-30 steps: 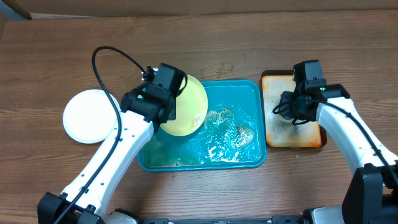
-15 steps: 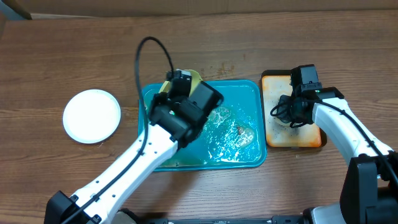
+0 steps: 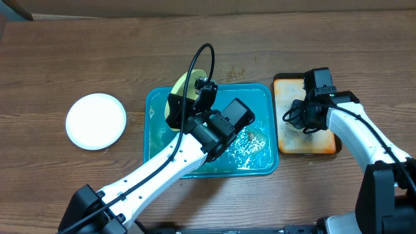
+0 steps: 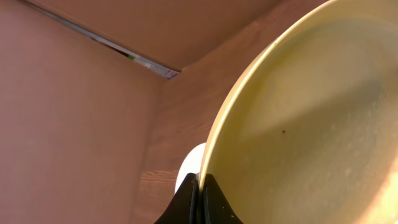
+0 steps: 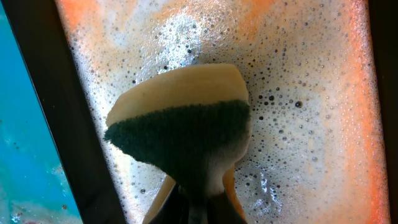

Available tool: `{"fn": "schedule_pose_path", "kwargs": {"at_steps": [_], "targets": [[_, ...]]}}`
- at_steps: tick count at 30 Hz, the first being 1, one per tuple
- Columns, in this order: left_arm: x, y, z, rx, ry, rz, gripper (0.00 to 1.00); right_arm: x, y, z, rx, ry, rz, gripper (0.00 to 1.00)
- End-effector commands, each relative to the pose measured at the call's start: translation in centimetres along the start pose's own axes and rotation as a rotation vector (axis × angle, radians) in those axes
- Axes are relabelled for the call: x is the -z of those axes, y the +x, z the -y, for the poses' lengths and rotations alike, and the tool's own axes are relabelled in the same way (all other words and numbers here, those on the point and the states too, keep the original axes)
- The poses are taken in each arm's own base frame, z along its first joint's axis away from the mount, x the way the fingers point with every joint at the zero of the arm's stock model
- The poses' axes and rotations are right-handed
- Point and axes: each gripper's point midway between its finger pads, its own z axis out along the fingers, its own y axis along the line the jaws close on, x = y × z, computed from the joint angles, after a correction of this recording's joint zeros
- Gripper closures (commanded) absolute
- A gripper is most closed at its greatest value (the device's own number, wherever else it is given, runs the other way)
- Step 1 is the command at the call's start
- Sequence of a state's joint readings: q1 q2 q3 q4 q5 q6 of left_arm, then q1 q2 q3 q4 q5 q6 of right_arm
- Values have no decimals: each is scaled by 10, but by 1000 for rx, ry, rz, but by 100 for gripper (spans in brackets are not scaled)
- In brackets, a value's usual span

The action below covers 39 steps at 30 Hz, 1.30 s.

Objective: Clean dirty plates on tray and stack at the side

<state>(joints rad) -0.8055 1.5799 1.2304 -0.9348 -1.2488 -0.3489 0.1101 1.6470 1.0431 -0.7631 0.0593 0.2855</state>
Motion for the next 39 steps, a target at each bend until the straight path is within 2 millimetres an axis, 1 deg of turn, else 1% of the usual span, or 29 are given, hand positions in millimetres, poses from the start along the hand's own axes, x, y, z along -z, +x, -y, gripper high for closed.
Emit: {"fn": "schedule_pose_path", "kwargs": {"at_steps": [1, 4, 8, 11, 12, 14, 15, 16, 18, 19, 21, 24, 26, 28, 32, 35, 39], "targets": [[3, -9, -9, 6, -53, 31, 96, -1, 0, 4, 34, 12, 2, 96], [3, -8, -6, 5, -36, 24, 96, -2, -1, 3, 108, 8, 3, 96], [3, -3, 8, 5, 46, -5, 96, -11, 2, 3, 183, 12, -23, 96], [3, -2, 11, 5, 62, -11, 96, -29, 12, -3, 186, -21, -85, 96], [3, -2, 11, 4, 62, -11, 96, -41, 20, -8, 184, -50, -128, 96], [3, -1, 11, -2, 61, -13, 96, -53, 29, -13, 180, -84, -175, 94], [3, 0, 11, -5, 61, -14, 96, -58, 33, -14, 178, -93, -194, 90], [3, 0, 11, -7, 61, -15, 96, -62, 36, -15, 177, -96, -212, 89], [3, 0, 10, -10, 60, -16, 96, -66, 40, -14, 171, -93, -231, 91], [3, 1, 10, -11, 60, -16, 96, -66, 41, -14, 168, -93, -233, 96], [3, 2, 11, -17, 62, -19, 96, -62, 40, -13, 168, -88, -246, 96], [3, 2, 11, -17, 63, -19, 96, -51, 30, -13, 159, -86, -247, 96], [3, 2, 10, -20, 63, -21, 96, -39, 16, -14, 148, -89, -231, 96], [3, 3, 10, -27, 63, -24, 96, -22, -4, -15, 134, -94, -200, 96], [3, 4, 11, -30, 68, -28, 96, 2, -25, -12, 109, -98, -168, 96], [3, 4, 11, -26, 70, -29, 96, 5, -25, -6, 94, -91, -183, 96], [3, 6, 15, -20, 93, -37, 96, -4, -13, 4, 77, -78, -214, 95]]}}
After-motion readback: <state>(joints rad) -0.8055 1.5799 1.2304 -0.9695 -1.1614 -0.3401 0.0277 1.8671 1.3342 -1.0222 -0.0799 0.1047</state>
